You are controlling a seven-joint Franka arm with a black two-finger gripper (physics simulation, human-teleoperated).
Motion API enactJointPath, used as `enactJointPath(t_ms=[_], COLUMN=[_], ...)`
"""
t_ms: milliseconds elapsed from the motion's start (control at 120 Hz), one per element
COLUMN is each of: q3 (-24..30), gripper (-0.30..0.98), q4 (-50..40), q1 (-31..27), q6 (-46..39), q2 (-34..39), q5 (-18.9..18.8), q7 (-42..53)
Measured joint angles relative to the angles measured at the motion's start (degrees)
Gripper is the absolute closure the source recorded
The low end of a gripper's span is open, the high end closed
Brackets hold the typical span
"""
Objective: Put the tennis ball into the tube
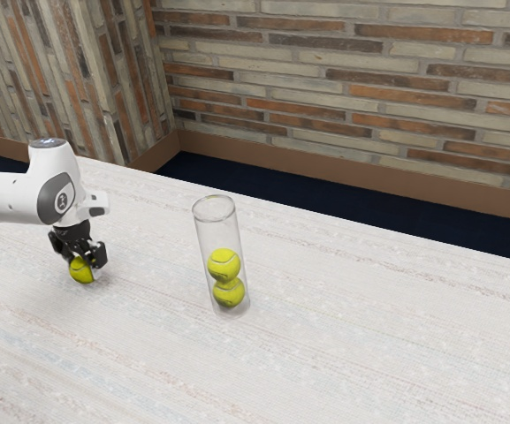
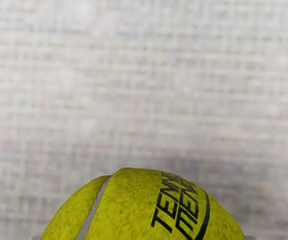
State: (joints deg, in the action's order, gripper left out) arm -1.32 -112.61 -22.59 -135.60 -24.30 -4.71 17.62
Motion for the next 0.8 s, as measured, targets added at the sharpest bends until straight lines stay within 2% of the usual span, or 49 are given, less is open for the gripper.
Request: enactJointPath(t_ms=[317,550,642,800], q3=[0.7,6.73,9.12,14.17], gripper=[0.29,0.32,0.32,0.32], q4=[-0.44,-4.4,-4.83,-3.85], q1=[-0.18,-0.77,-0.53,-0.65], q6=[0.23,4.38,8.45,16.13], q2=[2.18,19.12,25.72,33.48], q5=[-0.21,0.16,2.24,8.18], q7=[0.43,0.29,0.21,0.13])
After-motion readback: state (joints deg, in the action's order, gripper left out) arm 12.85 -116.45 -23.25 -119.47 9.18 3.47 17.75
